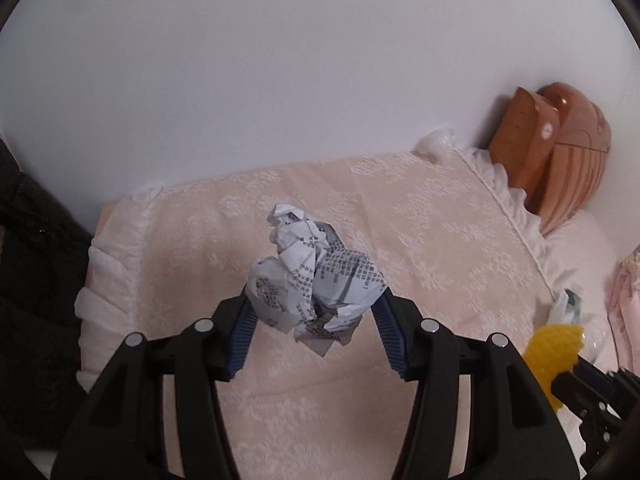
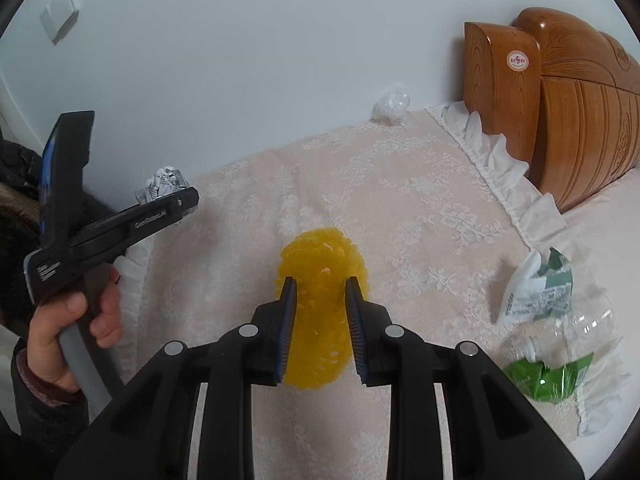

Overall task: Collect trash
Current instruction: 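Grasp the paper ball with the left tool while the right tool drops the net into the wastebasket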

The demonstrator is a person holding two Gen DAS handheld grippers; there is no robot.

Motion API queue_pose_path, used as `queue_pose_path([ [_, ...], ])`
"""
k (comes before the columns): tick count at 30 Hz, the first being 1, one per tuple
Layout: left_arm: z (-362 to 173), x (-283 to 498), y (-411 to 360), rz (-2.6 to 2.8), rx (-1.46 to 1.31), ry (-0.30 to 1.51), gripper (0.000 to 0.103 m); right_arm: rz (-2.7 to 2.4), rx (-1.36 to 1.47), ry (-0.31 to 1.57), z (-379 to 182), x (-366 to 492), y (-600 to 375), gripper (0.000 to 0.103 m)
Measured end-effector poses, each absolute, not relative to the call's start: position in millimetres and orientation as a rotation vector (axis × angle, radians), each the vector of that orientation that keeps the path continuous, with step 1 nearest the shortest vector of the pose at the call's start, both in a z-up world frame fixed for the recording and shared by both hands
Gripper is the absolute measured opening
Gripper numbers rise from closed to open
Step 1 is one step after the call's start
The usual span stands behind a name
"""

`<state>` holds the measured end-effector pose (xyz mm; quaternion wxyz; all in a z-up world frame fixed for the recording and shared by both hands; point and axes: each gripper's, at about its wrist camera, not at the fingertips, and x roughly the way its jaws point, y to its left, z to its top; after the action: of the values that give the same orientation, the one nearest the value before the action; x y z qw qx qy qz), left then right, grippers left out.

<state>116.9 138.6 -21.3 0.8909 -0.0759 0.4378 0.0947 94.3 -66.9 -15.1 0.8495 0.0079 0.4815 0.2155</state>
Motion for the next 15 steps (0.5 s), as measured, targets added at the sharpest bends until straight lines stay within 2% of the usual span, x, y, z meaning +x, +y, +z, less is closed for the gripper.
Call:
queue_pose_path([
  [7,-16.9,25.1,52.6,-0.053,-0.013,0.927,0.053,0.383,0.037,1.069,-32.2,32.2,-130.2,0.027],
  [15,-40.6,-20.1,-52.4,-0.33,0.07,0.993,0.053,0.195,0.052,1.12,-54.4,-27.0,-231.5,0.027],
])
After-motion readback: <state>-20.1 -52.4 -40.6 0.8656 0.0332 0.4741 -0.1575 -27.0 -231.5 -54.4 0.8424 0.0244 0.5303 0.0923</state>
